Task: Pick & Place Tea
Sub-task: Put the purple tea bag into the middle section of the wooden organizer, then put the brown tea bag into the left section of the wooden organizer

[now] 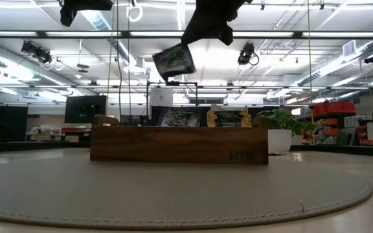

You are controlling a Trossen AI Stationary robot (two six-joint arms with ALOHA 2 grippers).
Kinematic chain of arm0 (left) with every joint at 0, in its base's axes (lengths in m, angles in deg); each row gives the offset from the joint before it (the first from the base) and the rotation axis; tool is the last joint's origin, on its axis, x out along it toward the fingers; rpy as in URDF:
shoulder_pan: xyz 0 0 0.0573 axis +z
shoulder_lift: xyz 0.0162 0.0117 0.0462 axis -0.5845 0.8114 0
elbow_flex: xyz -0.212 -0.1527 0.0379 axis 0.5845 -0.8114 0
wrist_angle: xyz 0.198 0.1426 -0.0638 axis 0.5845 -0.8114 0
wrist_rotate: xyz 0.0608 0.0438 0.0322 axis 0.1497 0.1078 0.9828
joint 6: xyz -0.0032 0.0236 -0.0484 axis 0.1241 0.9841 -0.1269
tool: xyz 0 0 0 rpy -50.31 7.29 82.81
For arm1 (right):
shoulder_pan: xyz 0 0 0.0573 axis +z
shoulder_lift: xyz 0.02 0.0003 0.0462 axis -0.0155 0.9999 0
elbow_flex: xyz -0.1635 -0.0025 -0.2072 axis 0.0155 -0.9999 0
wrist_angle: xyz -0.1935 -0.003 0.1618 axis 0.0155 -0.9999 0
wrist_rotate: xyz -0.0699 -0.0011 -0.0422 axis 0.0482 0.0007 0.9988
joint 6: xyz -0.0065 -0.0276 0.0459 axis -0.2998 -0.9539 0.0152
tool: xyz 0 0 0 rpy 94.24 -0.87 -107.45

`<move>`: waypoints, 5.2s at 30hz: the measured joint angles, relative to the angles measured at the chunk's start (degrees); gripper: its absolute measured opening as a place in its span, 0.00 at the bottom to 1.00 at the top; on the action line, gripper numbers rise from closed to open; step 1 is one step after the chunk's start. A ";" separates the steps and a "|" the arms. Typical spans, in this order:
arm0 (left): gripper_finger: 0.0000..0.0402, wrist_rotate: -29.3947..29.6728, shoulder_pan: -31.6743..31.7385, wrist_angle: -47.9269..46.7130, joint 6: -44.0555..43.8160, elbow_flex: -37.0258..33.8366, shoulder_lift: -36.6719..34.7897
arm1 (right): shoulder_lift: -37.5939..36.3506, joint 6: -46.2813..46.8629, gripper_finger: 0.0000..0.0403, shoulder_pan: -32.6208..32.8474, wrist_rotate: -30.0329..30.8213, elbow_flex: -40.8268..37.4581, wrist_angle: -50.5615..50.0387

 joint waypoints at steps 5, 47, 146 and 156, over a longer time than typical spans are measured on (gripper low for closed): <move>0.11 0.00 0.00 0.00 0.00 0.00 0.01 | 1.61 -0.97 0.00 0.55 0.26 0.00 0.39; 0.11 -0.02 0.02 -0.34 -1.54 0.00 0.02 | 10.16 2.75 0.02 4.73 7.61 -6.78 5.26; 0.11 0.24 0.02 0.09 -2.67 0.00 0.07 | -17.61 46.68 0.78 -39.99 -9.98 -54.73 22.82; 0.11 0.24 0.00 0.07 -2.97 0.00 0.07 | -14.21 43.15 0.61 -39.75 -11.00 -54.54 23.03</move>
